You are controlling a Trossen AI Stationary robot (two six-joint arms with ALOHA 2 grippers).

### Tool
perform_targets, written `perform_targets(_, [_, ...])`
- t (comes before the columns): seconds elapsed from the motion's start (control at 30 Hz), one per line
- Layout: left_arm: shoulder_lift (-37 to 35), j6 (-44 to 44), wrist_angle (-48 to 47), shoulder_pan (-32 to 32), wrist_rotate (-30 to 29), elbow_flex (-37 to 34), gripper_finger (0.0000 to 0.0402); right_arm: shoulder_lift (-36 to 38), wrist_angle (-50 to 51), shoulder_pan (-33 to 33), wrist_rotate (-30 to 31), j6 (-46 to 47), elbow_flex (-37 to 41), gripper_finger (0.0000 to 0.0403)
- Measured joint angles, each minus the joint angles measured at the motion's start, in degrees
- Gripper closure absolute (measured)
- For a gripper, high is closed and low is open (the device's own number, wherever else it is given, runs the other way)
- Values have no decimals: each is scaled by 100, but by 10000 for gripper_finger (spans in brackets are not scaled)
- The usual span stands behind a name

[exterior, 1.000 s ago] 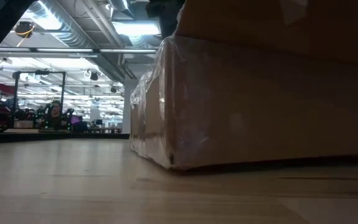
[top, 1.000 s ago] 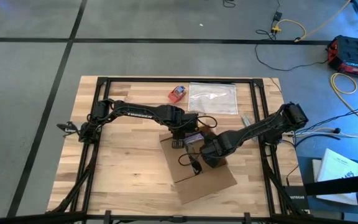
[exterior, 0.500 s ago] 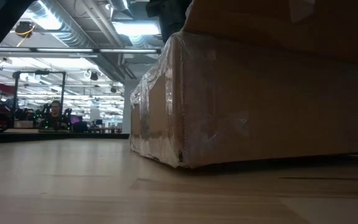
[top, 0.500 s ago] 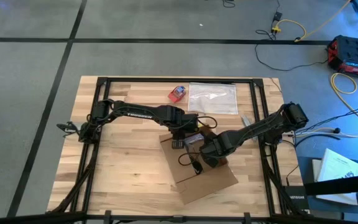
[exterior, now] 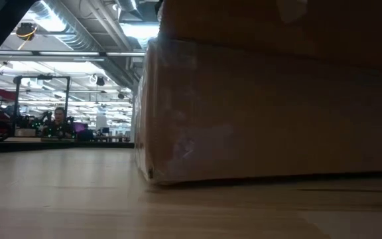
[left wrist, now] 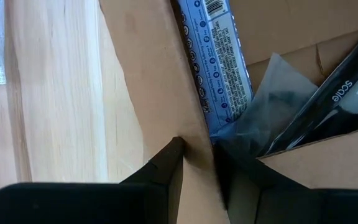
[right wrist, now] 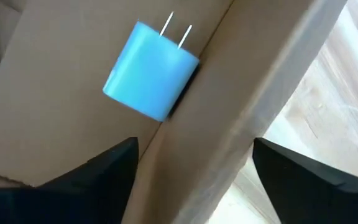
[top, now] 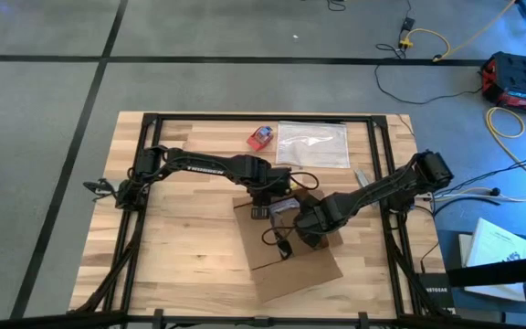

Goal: Unpack boxes
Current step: Open the box using the silver cutter

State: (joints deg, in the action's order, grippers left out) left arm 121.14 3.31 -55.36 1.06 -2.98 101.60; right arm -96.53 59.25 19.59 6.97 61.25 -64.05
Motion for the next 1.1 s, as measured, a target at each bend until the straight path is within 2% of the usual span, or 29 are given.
perform_targets(0.17, [-89, 46, 69, -66, -25, -24, 325, 46, -103, 0, 220, 79, -60, 96])
perform_targets(0.3, [-103, 167, 129, -138, -20, -24, 325, 46, -92, 120, 786, 14, -323, 112])
perform_targets(0.43, [-114, 229, 153, -205, -22, -24, 325, 51, -215, 315, 1474, -474, -694, 130])
perform_targets(0.63, [-127, 291, 282, -217, -37, -13, 325, 57, -710, 571, 2007, -1501, -1046, 156])
perform_targets(0.77, [-139, 287, 275, -207, -42, -11, 325, 57, -1104, 610, 1869, -1882, -1054, 174])
perform_targets(1.1, [-362, 204, 325, -209, -68, 0, 321, 57, -1023, 603, 1449, -1994, -1054, 219])
